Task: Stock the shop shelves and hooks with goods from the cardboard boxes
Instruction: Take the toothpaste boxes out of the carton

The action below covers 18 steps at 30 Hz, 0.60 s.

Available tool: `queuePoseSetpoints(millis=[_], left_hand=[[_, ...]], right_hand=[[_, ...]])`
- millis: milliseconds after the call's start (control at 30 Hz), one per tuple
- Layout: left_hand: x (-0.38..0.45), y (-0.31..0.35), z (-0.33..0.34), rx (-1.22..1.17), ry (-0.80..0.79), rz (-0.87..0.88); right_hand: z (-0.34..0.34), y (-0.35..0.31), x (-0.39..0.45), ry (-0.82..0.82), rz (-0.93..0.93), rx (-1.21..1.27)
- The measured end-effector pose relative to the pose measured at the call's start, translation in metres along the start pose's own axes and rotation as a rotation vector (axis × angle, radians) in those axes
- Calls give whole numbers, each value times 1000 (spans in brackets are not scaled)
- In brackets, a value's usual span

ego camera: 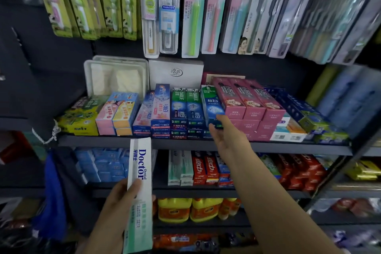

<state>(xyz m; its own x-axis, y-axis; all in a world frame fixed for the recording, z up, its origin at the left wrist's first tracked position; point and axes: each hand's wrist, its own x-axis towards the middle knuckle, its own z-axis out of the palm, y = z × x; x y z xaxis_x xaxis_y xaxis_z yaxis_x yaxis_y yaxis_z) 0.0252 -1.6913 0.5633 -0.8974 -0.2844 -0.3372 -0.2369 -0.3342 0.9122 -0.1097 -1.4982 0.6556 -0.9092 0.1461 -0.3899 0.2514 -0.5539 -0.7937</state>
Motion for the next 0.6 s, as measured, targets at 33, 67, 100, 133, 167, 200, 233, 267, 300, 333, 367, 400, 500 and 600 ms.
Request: queuePoseSetpoints(millis=[33,67,100,133,167,200,233,267,300,333,367,400,500,600], left_hand=[[-1,0,-1,4,-4,-3],[-1,-1,-1,7,-8,-6],[-2,-1,-1,8,-13,-10],[-2,-1,-1,7,-15,-16],[-3,-1,-1,8,-16,-21],[-2,-1,-1,11,-13,-27],[-2,-1,-1,15,-14,-30],[-2,-2,0,21,-12,-32],[-1,-2,0,26,-11,-36],[0,-3,0,28,-8,-38],[0,-3,1,34,-8,-40],[1,-6,2,40,-5,-40],[5,-11,4,50,9,-34],[8,-19,10,48,-1,-39]], right_hand=[[0,1,1,0,-9,44],[1,2,3,-10,-40,56],[2,3,5,-27,-78,43],[3,3,7,-37,-110,25],[3,3,9,-39,-121,15],[4,2,10,-36,-117,10],[5,1,11,-37,-108,6],[6,0,12,-38,-99,7],[7,-1,14,-38,-93,16],[8,-1,15,-37,-93,26],[8,-1,16,-28,-97,26],[6,-2,14,-12,-98,20],[-10,13,-9,-2,-107,-201],[-41,53,-42,-144,-164,-644]])
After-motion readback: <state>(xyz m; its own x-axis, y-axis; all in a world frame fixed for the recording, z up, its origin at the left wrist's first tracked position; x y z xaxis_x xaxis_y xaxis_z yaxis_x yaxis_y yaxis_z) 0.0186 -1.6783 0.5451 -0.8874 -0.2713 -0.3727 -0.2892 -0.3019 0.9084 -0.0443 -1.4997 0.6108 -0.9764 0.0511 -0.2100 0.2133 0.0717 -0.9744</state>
